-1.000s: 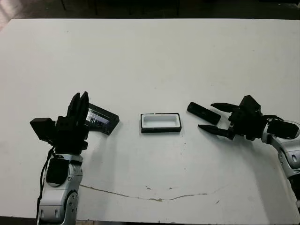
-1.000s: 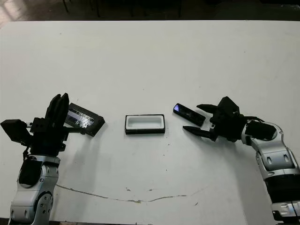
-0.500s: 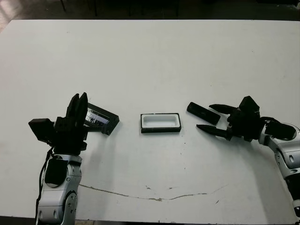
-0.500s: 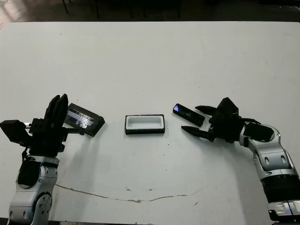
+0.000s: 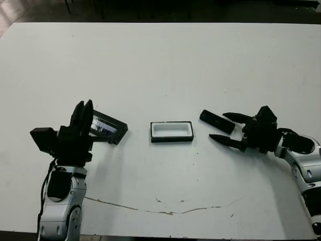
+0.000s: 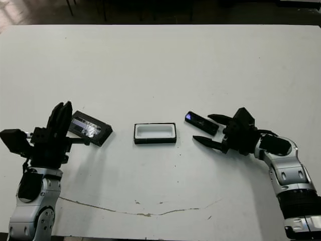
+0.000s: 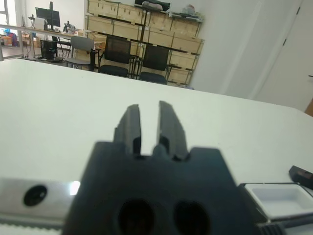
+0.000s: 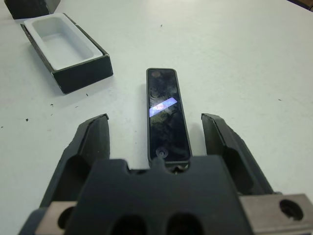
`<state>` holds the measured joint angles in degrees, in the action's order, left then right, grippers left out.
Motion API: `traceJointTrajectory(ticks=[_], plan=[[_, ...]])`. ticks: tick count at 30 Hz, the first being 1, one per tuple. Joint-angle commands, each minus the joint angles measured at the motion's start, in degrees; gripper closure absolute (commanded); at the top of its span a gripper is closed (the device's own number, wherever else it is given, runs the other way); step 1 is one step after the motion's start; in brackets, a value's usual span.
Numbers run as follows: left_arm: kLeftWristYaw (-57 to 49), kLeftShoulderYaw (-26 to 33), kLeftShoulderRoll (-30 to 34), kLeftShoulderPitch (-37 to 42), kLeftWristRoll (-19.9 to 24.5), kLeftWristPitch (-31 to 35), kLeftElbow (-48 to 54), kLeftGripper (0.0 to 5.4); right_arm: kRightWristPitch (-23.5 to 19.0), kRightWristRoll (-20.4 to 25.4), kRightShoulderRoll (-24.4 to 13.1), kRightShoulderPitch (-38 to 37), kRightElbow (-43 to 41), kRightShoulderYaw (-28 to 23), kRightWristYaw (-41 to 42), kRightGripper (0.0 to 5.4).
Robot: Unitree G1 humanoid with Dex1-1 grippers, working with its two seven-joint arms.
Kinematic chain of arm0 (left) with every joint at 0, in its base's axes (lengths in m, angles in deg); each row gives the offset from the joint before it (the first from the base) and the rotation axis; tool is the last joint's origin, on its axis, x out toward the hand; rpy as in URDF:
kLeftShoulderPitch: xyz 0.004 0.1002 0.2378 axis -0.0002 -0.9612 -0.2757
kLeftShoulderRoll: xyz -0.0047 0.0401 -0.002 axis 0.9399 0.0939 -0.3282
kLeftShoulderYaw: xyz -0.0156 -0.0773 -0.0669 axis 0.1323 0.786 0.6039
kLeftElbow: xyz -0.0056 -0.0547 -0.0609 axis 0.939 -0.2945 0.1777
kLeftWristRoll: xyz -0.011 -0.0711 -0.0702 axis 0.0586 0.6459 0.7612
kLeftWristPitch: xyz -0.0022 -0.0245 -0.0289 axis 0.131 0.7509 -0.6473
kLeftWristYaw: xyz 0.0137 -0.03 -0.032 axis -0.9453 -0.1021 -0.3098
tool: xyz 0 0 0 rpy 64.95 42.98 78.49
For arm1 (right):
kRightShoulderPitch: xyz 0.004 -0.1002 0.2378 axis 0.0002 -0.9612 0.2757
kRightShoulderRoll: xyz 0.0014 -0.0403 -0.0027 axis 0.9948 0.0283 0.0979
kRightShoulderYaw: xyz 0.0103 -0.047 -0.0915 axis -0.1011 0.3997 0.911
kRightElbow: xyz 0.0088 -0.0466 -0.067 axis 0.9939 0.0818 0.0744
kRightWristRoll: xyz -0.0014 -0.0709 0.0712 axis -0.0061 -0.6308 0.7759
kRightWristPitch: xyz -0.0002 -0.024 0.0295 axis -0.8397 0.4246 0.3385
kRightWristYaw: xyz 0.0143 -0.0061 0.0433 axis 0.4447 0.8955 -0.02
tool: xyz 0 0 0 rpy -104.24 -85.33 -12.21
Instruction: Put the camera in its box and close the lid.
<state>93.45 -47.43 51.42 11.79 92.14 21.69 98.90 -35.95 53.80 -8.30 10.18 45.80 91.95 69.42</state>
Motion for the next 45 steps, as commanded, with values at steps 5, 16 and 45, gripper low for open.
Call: traceJointTrajectory(ticks=[5, 16, 45], plan=[[0.2, 0.5, 1.2, -1.0, -0.2, 1.1, 0.0, 5.40, 0.1, -2.2, 3.3, -5.0, 8.2, 3.3, 2.0, 2.14], [1.3, 0.8, 1.7, -1.1, 0.2, 0.3, -0.6, 5.40, 0.6, -1.0, 4.0, -4.7, 10.5, 3.2, 3.5, 4.15], [0.1, -0.2, 1.2, -1.2, 0.5, 0.9, 0.0, 5.40, -25.2, 18.5, 1.9, 6.3, -8.0, -6.1, 7.5, 5.20]])
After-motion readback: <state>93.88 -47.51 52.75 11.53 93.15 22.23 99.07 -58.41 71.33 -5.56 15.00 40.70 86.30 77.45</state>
